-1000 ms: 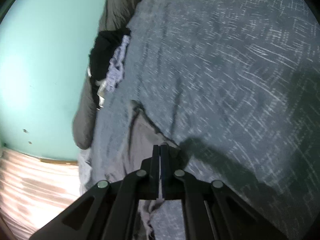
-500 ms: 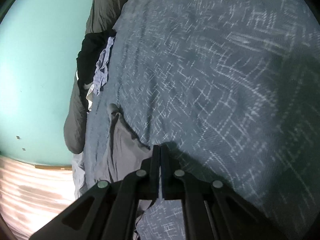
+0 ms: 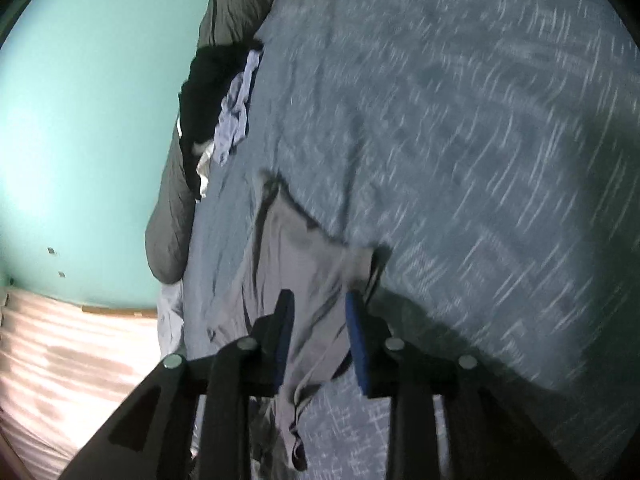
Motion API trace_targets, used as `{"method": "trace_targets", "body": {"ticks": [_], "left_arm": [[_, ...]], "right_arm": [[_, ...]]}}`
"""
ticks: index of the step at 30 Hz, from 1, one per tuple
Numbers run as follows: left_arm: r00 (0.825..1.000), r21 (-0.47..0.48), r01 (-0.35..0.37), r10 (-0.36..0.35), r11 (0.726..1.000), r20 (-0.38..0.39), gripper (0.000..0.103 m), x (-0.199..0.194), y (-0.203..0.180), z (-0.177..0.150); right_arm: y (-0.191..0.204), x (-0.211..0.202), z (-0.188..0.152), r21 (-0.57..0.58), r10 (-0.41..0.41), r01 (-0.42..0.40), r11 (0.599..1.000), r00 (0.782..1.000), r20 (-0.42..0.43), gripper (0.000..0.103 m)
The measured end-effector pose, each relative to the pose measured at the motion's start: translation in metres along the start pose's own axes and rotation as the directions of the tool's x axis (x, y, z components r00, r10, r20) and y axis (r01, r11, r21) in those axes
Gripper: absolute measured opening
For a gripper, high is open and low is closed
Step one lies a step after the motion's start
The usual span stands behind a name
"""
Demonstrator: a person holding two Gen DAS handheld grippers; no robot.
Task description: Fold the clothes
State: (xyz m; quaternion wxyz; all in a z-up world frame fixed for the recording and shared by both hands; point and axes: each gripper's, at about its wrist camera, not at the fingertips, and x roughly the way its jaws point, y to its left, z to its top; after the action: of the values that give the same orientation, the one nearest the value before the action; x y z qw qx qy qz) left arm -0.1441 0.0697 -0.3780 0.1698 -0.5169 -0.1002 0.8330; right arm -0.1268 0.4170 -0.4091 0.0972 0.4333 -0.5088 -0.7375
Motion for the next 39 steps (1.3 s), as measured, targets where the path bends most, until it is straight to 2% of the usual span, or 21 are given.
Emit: {"method": "trace_targets", "body": {"ticks": [9,14,19,28,32,39], "left_arm": [[1.0,-0.001,-0.002,0.002,1.0,0.001,0.034,-0.001,0.001,0.0],[1.0,-0.004,-0.004,0.004,1.0,0.003,0.034,-0.002,0.003,0.001],[1.0,-0.005,-0.005,0.005,1.0,0.006,0.034,-0.003,0.004,0.0],[1.0,-0.01,-0.007,0.007,1.0,0.009,0.034,-0.005,0.006,0.001],[1.0,-0.008,-0.006,0.006,1.0,0.007,0.034,-0.006,0.007,0.0],[1.0,-0.019,-0.008,0.008,1.0,0.014,0.034,-0.009,0.013,0.0]], "right_arm": [[0.013,0.019,-0.028,-0.011,0.059,-0.061,0.998,0.992,-0.109,0.027],[0.011,0.031,-0.039,-0.001,0.029,-0.03,1.0,0.987,-0.155,0.027],[0.017,0.027,-0.037,-0.015,0.054,-0.057,0.998,0.989,-0.135,0.027],[0.009,0.037,-0.042,-0.002,-0.01,0.01,1.0,0.985,-0.171,0.025],[0.01,0.038,-0.038,0.021,0.027,-0.024,0.999,0.989,-0.149,0.025],[0.01,0.033,-0.03,0.02,-0.029,0.032,0.999,0.994,-0.105,0.025]]}}
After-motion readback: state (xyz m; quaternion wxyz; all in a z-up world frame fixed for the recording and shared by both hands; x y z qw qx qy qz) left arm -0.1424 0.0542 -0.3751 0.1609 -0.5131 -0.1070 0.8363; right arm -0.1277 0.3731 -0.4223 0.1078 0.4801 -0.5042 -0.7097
